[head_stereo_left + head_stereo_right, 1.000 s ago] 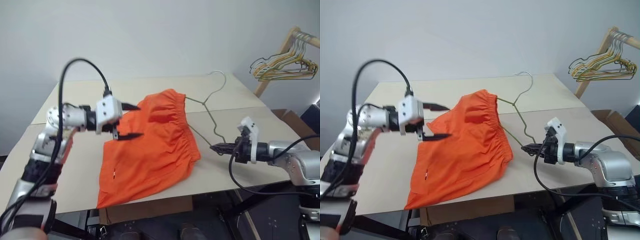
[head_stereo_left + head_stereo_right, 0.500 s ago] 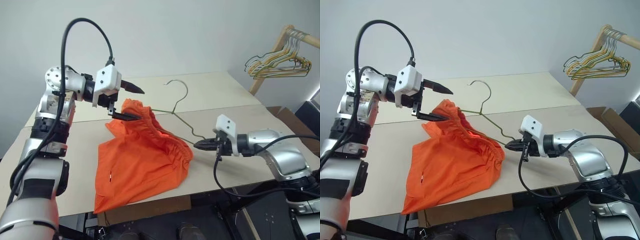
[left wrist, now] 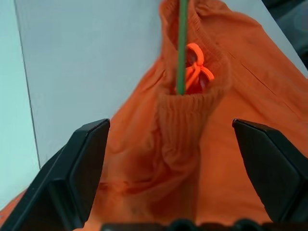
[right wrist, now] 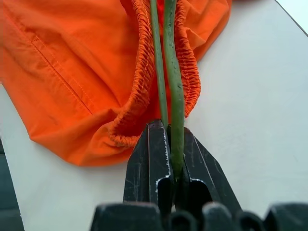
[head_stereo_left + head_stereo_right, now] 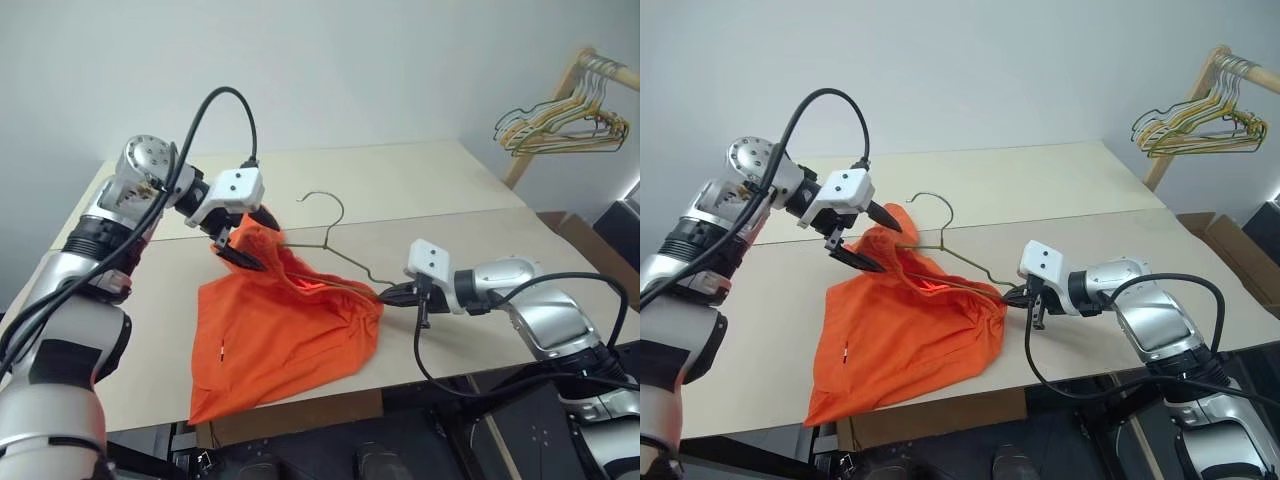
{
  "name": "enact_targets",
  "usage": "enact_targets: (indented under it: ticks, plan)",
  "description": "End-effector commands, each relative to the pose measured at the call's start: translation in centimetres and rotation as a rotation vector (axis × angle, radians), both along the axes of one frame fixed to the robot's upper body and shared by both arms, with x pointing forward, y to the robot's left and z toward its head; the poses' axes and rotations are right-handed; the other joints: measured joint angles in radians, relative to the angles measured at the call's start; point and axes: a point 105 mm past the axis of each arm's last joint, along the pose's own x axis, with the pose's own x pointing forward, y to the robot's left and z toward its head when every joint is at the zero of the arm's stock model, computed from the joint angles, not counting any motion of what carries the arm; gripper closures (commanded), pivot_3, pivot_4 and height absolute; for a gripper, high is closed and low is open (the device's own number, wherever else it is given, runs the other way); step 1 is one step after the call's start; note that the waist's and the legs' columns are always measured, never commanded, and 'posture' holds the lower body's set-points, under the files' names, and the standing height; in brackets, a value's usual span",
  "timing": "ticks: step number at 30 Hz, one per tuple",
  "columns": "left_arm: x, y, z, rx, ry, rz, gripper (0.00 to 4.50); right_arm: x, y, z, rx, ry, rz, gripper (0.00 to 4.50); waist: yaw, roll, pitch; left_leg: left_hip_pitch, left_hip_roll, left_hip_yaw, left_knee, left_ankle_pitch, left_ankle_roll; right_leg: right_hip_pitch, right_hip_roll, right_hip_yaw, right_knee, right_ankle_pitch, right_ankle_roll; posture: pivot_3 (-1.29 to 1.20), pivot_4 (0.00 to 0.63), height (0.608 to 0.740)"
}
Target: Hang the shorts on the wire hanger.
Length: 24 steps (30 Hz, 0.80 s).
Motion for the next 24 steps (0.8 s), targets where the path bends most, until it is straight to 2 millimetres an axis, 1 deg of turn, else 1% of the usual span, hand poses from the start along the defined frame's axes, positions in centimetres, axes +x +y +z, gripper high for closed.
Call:
enact_targets:
  ticks: [1, 2, 5, 6, 15, 17, 20, 24]
  plan:
    - [-0.3, -0.5, 1.2, -0.028, -0.03, -0.039, 0.07, 0.3, 0.1, 1.7, 0.008, -0.057, 0.001, 4.5, 0.001, 0.0, 0.0, 0.0, 0.0, 0.0, 0.0, 0.0, 0.0, 0.0, 0.0, 0.0, 0.0, 0.0, 0.0, -0.1, 0.0, 0.74]
    - [-0.2, -0.5, 1.0, -0.021, -0.026, -0.035, 0.07, 0.3, 0.1, 1.8, 0.014, -0.054, 0.001, 4.5, 0.0, 0.0, 0.0, 0.0, 0.0, 0.0, 0.0, 0.0, 0.0, 0.0, 0.0, 0.0, 0.0, 0.0, 0.0, -0.1, 0.0, 0.74]
    - [-0.1, -0.3, 0.4, 0.003, -0.021, -0.032, 0.62, 0.2, 0.1, 1.9, 0.015, -0.052, 0.003, 4.5, -0.001, 0.0, 0.0, 0.0, 0.0, 0.0, 0.0, 0.0, 0.0, 0.0, 0.0, 0.0, 0.0, 0.0, 0.0, -0.1, 0.0, 0.74]
    - [-0.1, -0.3, 0.3, 0.009, -0.02, -0.033, 0.88, 0.2, 0.1, 1.9, 0.014, -0.051, 0.002, 4.5, -0.001, 0.0, 0.0, 0.0, 0.0, 0.0, 0.0, 0.0, 0.0, 0.0, 0.0, 0.0, 0.0, 0.0, 0.0, -0.1, 0.0, 0.74]
    - [0.5, 0.1, -0.8, 0.028, 0.005, 0.004, 3.81, 0.2, 0.4, 2.5, 0.037, -0.07, 0.004, 4.5, -0.002, 0.0, 0.0, 0.0, 0.0, 0.0, 0.0, 0.0, 0.0, 0.0, 0.0, 0.0, 0.0, 0.0, 0.0, -0.11, 0.0, 0.74]
    - [0.6, 0.4, -1.1, 0.052, -0.001, 0.007, 4.41, 0.0, 0.8, 3.3, 0.1, -0.053, 0.011, 4.5, -0.002, 0.0, 0.0, 0.0, 0.0, 0.0, 0.0, 0.0, 0.0, 0.0, 0.0, 0.0, 0.0, 0.0, 0.0, -0.11, 0.0, 0.74]
    - [0.9, 0.6, -1.4, 0.063, 0.002, 0.02, 4.47, -0.1, 0.9, 3.6, 0.093, -0.098, 0.027, 4.5, -0.002, 0.0, 0.0, 0.0, 0.0, 0.0, 0.0, 0.0, 0.0, 0.0, 0.0, 0.0, 0.0, 0.0, 0.0, -0.11, 0.0, 0.74]
    - [1.0, 0.7, -1.3, 0.065, -0.027, 0.01, 4.47, -0.1, 1.1, 4.6, 0.152, -0.143, 0.023, 4.5, -0.002, 0.0, 0.0, 0.0, 0.0, 0.0, 0.001, 0.0, 0.0, 0.0, 0.0, 0.0, 0.0, 0.0, 0.0, -0.12, 0.0, 0.74]
